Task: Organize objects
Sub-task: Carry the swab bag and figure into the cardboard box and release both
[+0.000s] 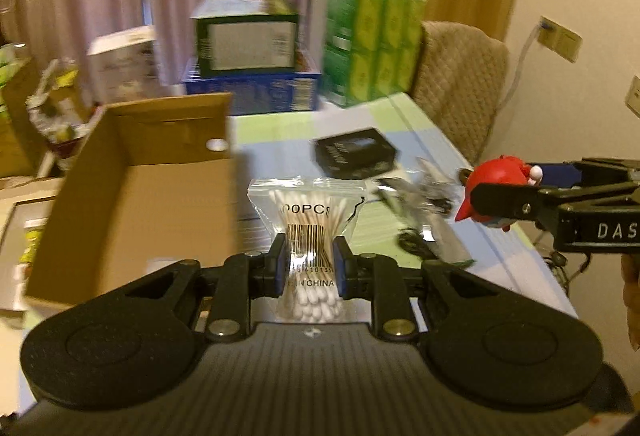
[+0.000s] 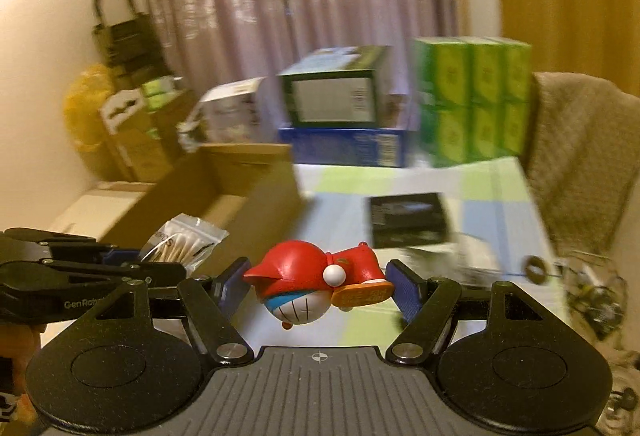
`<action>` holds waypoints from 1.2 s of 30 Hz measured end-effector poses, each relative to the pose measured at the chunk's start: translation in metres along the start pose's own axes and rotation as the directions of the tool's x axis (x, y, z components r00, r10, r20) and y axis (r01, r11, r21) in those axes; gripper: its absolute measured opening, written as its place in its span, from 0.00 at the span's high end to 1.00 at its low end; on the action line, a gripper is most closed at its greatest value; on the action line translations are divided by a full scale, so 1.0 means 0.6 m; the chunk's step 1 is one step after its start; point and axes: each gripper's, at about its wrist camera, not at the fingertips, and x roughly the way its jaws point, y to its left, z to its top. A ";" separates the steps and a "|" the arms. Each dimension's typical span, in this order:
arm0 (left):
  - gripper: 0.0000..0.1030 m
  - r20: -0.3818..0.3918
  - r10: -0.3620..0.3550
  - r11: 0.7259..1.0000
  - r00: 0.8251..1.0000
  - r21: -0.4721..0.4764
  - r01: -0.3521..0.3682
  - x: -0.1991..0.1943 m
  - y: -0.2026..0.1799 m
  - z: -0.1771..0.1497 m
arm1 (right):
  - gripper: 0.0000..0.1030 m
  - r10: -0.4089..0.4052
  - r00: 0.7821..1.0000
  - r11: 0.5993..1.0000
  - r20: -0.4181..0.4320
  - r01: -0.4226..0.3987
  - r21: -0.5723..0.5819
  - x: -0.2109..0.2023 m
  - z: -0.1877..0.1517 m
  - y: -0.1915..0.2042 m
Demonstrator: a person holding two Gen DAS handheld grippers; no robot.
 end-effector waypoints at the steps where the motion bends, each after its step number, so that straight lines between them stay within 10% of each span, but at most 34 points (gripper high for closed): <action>1: 0.82 0.002 0.015 1.000 1.000 -0.009 -0.015 -0.010 0.018 -0.001 | 0.32 0.019 1.000 1.000 -0.003 -0.019 -0.008 0.010 0.003 0.018; 15: 0.82 -0.029 0.174 0.982 0.984 -0.063 -0.176 -0.032 0.241 0.002 | 0.32 0.170 0.983 0.983 -0.074 -0.175 -0.062 0.175 0.045 0.190; 36: 0.69 -0.076 0.180 0.978 0.981 -0.093 -0.186 0.048 0.295 -0.020 | 0.32 0.172 0.975 0.985 -0.143 -0.175 -0.006 0.276 0.030 0.193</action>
